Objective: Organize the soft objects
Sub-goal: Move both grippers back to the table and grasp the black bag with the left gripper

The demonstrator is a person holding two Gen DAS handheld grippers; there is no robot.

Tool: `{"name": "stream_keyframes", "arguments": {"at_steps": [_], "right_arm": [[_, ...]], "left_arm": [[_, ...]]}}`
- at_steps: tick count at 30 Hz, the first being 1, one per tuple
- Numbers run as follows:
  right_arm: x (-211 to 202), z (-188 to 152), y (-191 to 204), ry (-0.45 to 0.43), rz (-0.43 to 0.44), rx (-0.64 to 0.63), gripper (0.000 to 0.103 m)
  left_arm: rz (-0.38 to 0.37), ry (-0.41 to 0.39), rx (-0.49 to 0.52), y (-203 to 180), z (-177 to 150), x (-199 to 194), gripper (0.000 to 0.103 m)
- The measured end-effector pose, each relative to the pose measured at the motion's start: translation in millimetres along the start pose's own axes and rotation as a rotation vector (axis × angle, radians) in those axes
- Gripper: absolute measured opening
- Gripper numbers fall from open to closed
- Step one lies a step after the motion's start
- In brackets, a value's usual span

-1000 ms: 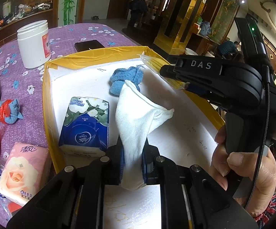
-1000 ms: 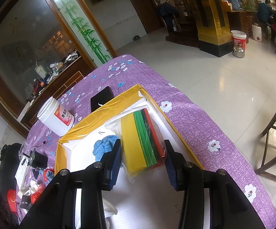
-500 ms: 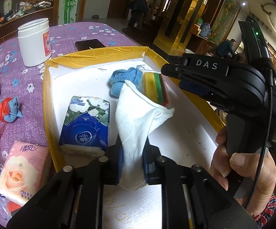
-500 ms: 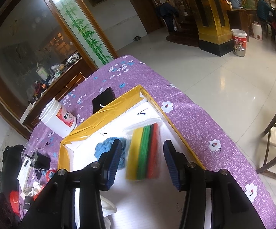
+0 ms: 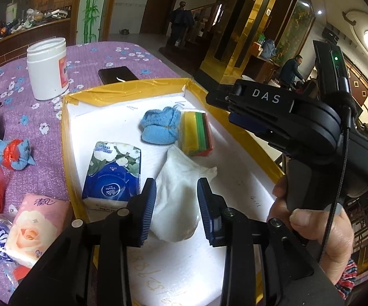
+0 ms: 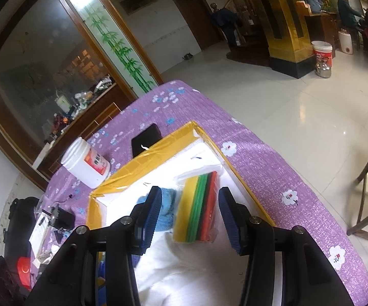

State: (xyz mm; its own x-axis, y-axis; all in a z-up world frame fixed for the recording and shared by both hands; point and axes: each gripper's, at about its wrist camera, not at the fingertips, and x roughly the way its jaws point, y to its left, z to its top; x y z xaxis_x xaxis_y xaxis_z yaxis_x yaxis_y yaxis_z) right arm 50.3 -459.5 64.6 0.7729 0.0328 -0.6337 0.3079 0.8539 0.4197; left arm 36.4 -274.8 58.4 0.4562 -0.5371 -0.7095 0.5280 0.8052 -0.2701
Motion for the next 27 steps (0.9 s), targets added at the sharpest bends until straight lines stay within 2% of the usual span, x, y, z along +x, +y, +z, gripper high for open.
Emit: {"name": "stream_keyframes", "arguments": {"at_steps": [9, 14, 20, 25, 27], "right_arm": [[-17, -1, 13, -0.071, 0.053, -0.048, 0.05], [-22, -7, 29, -0.063, 0.081, -0.095, 0.054], [-32, -28, 74, -0.038, 0.146, -0.19, 0.055], [-30, -50, 123, 0.037, 0.228, -0.259, 0.061], [-25, -64, 142, 0.093, 0.264, -0.298, 0.061]], "left_arm": [[-0.008, -0.012, 0.005, 0, -1, -35, 0.03], [0.011, -0.048, 0.011, 16, -5, -68, 0.03], [0.063, -0.084, -0.069, 73, -9, -104, 0.03], [0.18, -0.108, -0.144, 134, -12, -131, 0.031], [0.234, -0.127, -0.182, 165, -17, -140, 0.043]]}}
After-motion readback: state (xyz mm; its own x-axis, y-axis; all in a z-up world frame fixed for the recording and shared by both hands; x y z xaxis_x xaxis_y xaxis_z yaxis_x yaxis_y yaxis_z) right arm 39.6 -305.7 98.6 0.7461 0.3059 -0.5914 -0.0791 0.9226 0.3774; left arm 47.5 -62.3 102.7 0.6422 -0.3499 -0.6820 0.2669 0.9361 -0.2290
